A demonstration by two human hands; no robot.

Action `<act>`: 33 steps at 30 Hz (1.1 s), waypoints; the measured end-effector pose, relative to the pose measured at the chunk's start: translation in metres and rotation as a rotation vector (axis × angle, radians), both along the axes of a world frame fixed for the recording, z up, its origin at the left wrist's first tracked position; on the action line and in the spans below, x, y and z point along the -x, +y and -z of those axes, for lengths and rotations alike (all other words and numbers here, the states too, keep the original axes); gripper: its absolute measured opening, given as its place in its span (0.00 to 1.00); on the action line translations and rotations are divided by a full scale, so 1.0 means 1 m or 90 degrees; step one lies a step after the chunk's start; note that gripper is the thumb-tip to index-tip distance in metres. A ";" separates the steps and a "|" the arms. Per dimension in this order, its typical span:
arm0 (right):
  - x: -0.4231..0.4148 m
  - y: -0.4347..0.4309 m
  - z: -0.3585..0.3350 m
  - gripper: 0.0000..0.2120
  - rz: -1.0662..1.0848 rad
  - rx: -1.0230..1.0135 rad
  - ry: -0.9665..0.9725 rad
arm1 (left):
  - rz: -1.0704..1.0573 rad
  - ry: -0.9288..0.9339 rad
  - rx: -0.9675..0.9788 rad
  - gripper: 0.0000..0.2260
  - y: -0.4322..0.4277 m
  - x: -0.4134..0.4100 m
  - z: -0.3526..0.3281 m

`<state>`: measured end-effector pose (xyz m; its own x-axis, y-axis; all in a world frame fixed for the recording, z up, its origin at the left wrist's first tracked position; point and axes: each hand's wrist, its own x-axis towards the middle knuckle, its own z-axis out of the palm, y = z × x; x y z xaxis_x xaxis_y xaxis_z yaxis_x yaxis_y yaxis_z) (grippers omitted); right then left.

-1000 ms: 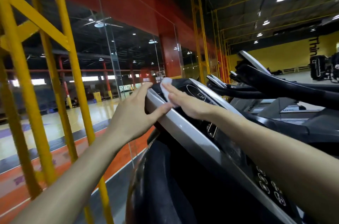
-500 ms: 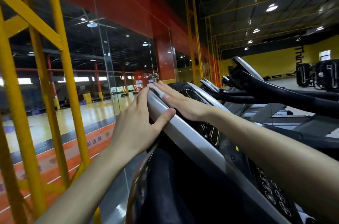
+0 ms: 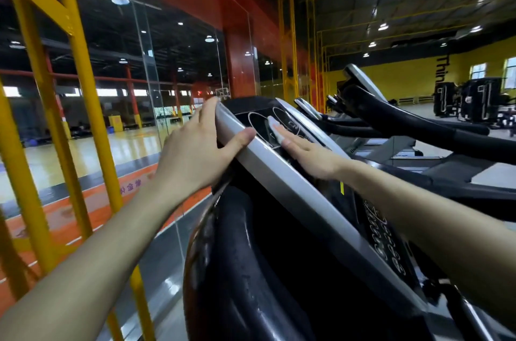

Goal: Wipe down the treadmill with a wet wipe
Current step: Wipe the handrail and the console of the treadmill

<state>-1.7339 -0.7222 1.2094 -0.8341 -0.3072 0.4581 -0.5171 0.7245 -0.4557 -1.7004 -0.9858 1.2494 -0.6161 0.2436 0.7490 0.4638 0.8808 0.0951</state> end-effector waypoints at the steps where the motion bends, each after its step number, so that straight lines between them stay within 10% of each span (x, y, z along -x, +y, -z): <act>1: -0.006 0.003 0.004 0.24 0.044 0.007 0.008 | 0.003 -0.002 -0.001 0.48 0.000 0.000 0.000; 6: -0.061 -0.001 0.018 0.15 0.264 0.073 0.126 | 0.059 -0.053 -0.036 0.48 -0.002 0.007 0.001; 9: -0.109 -0.020 0.017 0.14 0.145 0.187 0.231 | 0.102 -0.071 -0.064 0.46 0.000 0.006 0.005; 16: -0.134 -0.004 0.077 0.22 -0.089 -0.427 0.343 | 0.219 0.130 0.028 0.22 -0.002 -0.018 0.034; 25: -0.171 -0.042 0.036 0.12 0.001 -0.023 0.404 | 0.317 0.107 -0.087 0.07 -0.042 -0.046 0.074; 33: -0.172 -0.081 0.047 0.19 -0.206 -0.133 0.178 | 0.461 0.025 -0.047 0.13 -0.031 -0.036 0.079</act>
